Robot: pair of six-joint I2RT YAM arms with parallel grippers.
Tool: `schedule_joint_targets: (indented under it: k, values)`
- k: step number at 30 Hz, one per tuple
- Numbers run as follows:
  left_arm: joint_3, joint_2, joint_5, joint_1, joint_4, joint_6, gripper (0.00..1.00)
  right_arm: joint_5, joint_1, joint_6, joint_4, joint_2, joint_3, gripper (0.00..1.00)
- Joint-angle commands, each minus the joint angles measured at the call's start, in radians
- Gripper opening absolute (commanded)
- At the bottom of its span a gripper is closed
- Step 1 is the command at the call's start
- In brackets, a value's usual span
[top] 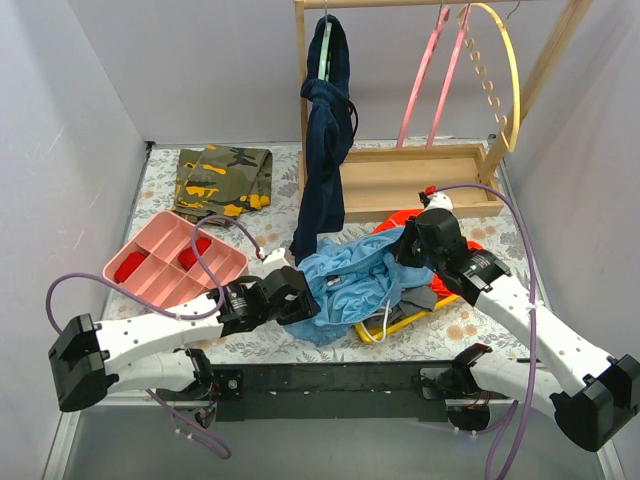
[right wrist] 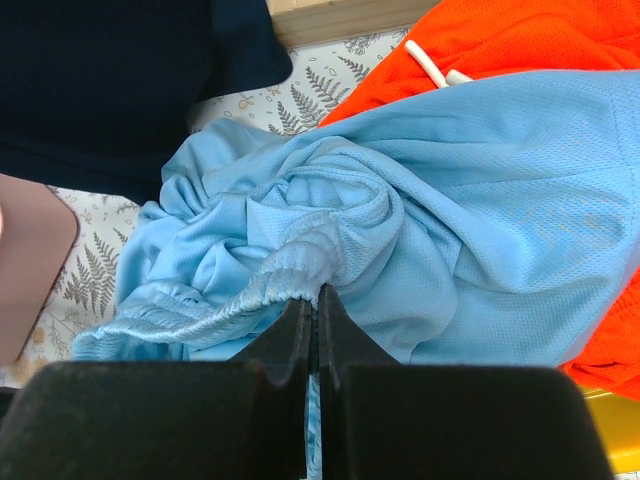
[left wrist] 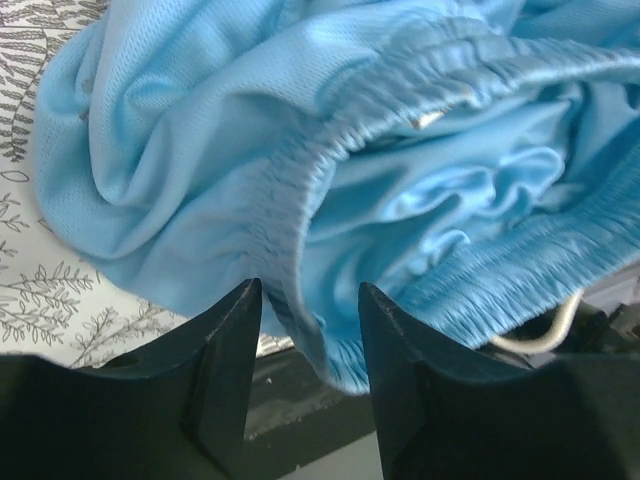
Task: Place the shorts on the hanger
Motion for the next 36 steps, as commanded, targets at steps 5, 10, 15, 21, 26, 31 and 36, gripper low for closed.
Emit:
schedule_joint_targets:
  k: [5,10,15,21,26,31,36]
  values:
    - [0.016,0.009,-0.236,-0.004,-0.004,0.011,0.09,0.086,0.006,-0.018,-0.001,-0.022,0.007,0.01]
    - [0.076,-0.07,-0.317,0.051,-0.089,0.117,0.0,0.083,0.006,-0.076,-0.022,-0.062,-0.039,0.34]
    - [0.12,-0.097,-0.308,0.096,-0.077,0.244,0.0,0.046,0.006,-0.118,-0.019,-0.017,-0.045,0.47]
    - [0.169,-0.084,-0.293,0.106,-0.066,0.312,0.0,0.029,0.011,-0.186,-0.04,0.072,0.027,0.37]
    - [0.31,-0.089,-0.311,0.163,-0.109,0.445,0.0,0.06,0.032,-0.187,-0.122,0.056,0.113,0.01]
    - [0.645,-0.084,-0.293,0.231,-0.135,0.681,0.0,0.076,0.035,-0.198,-0.214,-0.018,0.399,0.01]
    - [0.937,-0.015,-0.244,0.232,-0.137,0.806,0.0,-0.024,0.035,-0.201,-0.229,-0.015,0.633,0.01]
